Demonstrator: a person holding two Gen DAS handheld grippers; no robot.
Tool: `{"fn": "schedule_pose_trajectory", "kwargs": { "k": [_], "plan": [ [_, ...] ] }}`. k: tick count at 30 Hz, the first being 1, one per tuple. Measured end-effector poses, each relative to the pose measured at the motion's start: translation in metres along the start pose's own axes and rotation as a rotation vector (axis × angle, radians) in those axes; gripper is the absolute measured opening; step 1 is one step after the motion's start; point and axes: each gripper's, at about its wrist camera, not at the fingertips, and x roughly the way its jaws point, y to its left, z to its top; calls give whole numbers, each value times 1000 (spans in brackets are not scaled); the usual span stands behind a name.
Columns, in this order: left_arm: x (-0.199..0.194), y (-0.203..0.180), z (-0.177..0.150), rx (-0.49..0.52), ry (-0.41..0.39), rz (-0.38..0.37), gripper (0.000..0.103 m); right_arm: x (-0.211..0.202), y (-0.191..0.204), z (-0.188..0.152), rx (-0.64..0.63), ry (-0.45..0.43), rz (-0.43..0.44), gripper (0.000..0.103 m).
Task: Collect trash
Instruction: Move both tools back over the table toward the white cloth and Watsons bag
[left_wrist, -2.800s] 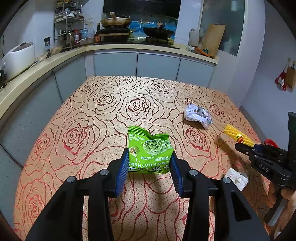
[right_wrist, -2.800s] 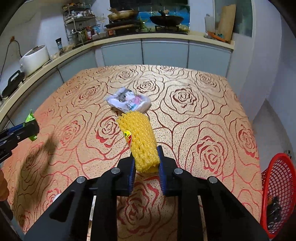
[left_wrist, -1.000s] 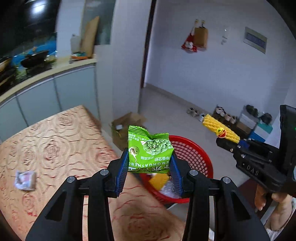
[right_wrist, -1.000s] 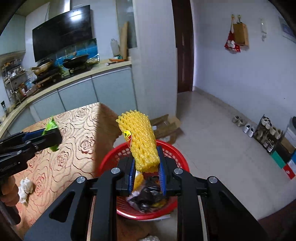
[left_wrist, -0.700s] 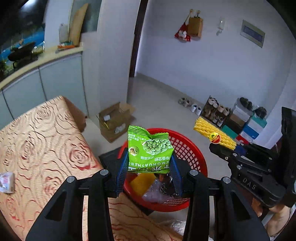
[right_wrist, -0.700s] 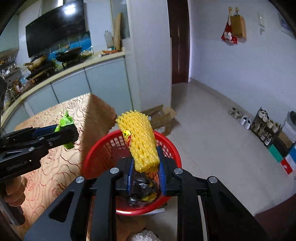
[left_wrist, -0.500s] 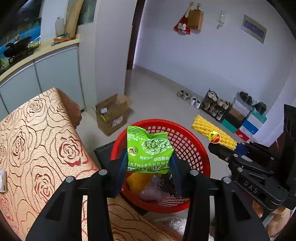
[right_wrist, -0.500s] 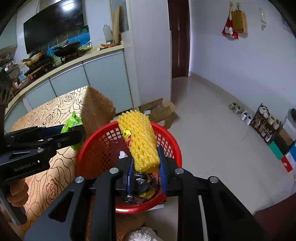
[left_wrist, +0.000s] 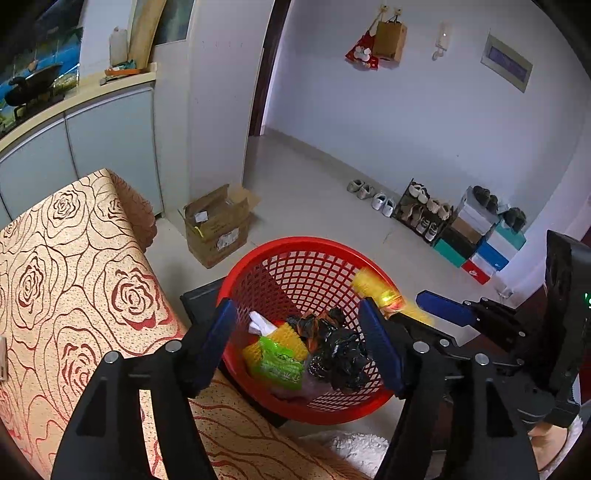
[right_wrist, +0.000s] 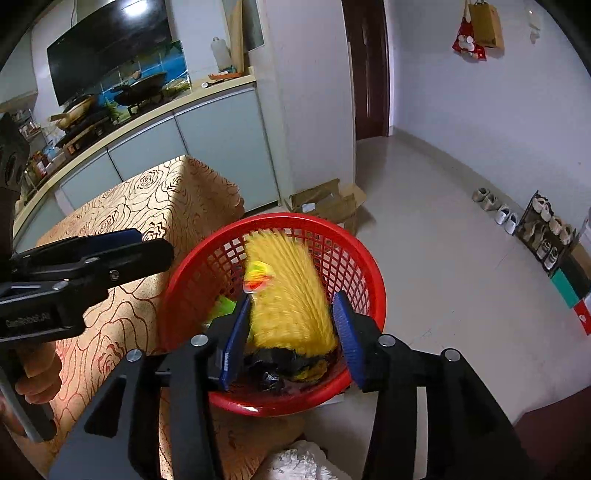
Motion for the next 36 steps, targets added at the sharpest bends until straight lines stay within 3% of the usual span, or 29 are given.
{"fn": "schedule_pose_trajectory", "kwargs": {
  "k": [3, 20, 27, 36],
  "plan": [
    [-11, 2, -1, -8, -20, 4, 69, -2, -3, 1, 19, -6, 0, 56],
    [-104, 27, -25, -22, -184, 169, 75, -29, 28, 7, -24, -98, 17, 58],
    [-159, 66, -38, -79, -249, 229, 76, -35, 56, 9, -42, -109, 73, 64],
    [-233, 122, -77, -181, -305, 396, 80, -37, 105, 10, -90, -114, 188, 68]
  ]
}}
